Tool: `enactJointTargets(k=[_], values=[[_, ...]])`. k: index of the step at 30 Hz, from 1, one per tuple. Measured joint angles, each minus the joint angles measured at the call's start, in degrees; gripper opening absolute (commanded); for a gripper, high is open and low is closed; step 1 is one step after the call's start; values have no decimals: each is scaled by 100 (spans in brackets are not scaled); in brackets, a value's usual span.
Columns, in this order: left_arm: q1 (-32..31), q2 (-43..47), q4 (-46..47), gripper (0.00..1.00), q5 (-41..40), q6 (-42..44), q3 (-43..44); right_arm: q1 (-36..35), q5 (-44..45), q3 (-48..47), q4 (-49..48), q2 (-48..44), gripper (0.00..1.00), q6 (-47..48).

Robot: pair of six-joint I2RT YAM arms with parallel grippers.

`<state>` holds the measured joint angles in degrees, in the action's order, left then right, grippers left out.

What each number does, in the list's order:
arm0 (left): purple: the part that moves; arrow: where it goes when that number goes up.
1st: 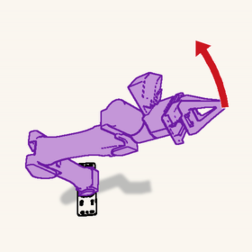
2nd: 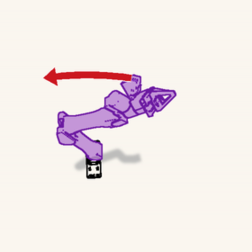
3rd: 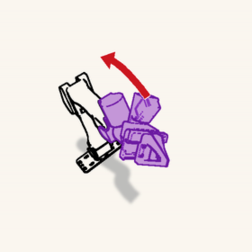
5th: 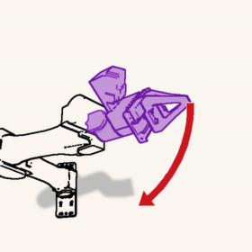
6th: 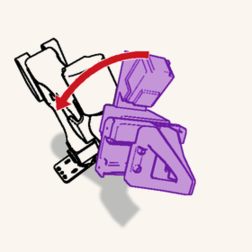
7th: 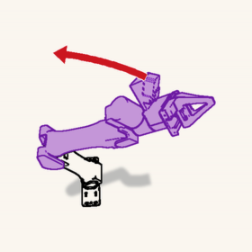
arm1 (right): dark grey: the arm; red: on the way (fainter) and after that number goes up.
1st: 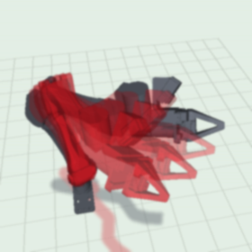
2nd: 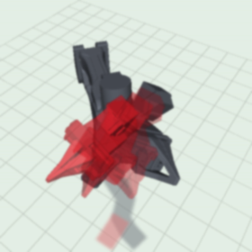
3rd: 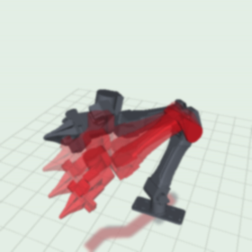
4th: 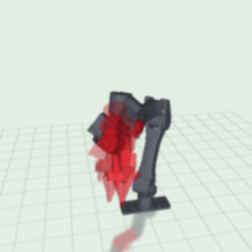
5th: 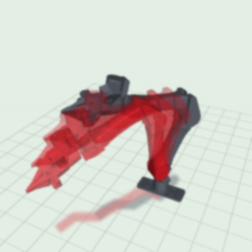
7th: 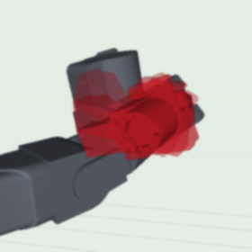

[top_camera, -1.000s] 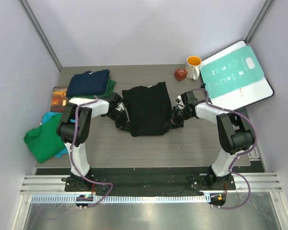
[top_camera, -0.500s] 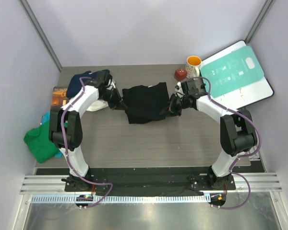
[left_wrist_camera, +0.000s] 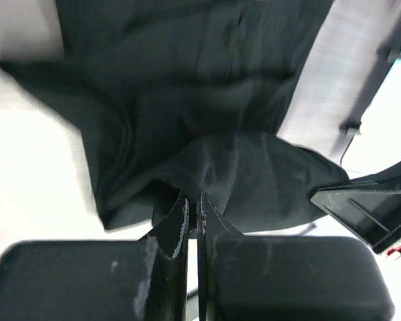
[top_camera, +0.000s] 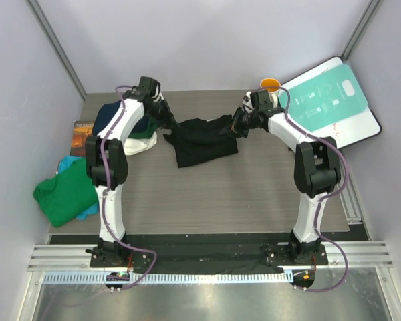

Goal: Fold and stack the t-shirts

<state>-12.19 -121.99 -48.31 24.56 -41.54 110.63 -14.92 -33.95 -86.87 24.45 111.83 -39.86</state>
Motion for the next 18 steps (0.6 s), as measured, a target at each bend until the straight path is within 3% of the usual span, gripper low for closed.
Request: enactJointTargets(k=[6, 11, 18], values=[[66, -828, -315, 0, -168, -2, 1303, 81, 61, -1108, -11, 866, 1, -140], [184, -861, -326, 0, -275, -96, 1410, 122, 59, -1714, -205, 1390, 1, -413], [262, -1335, 42, 0, -295, -308, 1589, 227, -2, -1832, -1075, 1965, 1, -1161]])
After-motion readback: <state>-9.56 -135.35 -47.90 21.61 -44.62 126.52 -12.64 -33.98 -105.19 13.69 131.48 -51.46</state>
